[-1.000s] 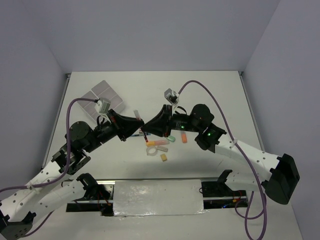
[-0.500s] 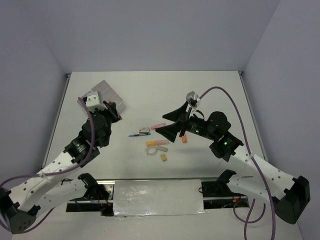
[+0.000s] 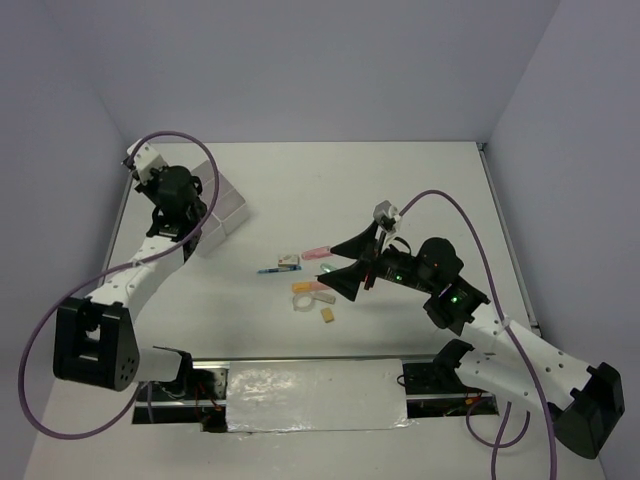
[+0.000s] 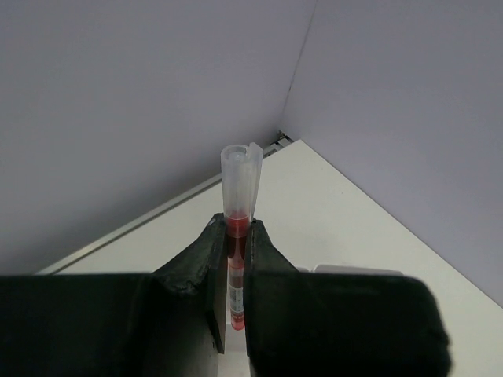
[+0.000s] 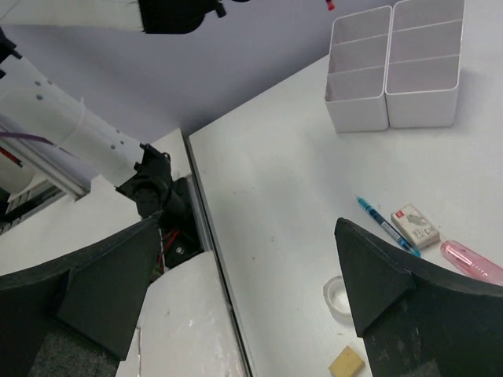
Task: Sort the stationery into containers
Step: Place the pen in the storage box.
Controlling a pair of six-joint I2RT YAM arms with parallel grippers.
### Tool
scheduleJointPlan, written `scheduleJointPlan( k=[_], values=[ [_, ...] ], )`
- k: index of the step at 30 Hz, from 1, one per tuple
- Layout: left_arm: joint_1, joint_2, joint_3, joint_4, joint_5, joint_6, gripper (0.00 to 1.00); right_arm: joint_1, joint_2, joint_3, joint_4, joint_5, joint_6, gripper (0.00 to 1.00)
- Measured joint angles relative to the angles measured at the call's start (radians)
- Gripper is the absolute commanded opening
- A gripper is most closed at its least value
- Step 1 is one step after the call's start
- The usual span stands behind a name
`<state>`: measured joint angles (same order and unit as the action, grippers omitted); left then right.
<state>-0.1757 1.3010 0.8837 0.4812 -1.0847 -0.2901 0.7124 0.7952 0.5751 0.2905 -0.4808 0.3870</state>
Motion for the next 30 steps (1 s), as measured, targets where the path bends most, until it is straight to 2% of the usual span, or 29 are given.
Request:
scheduleJointPlan(
  k=[9,30],
  values=[
    [0.095,0.118,0.010,0.097,0.083,0.019,0.00,0.000,-0.001,-0.004,0.009,-0.043,-0.018,1.00],
    [0.096,0.259,-0.069,0.240,0.117,-0.056,0.15,0.000,-0.003,-0.026,0.042,-0.108,-0.030,1.00]
  ],
)
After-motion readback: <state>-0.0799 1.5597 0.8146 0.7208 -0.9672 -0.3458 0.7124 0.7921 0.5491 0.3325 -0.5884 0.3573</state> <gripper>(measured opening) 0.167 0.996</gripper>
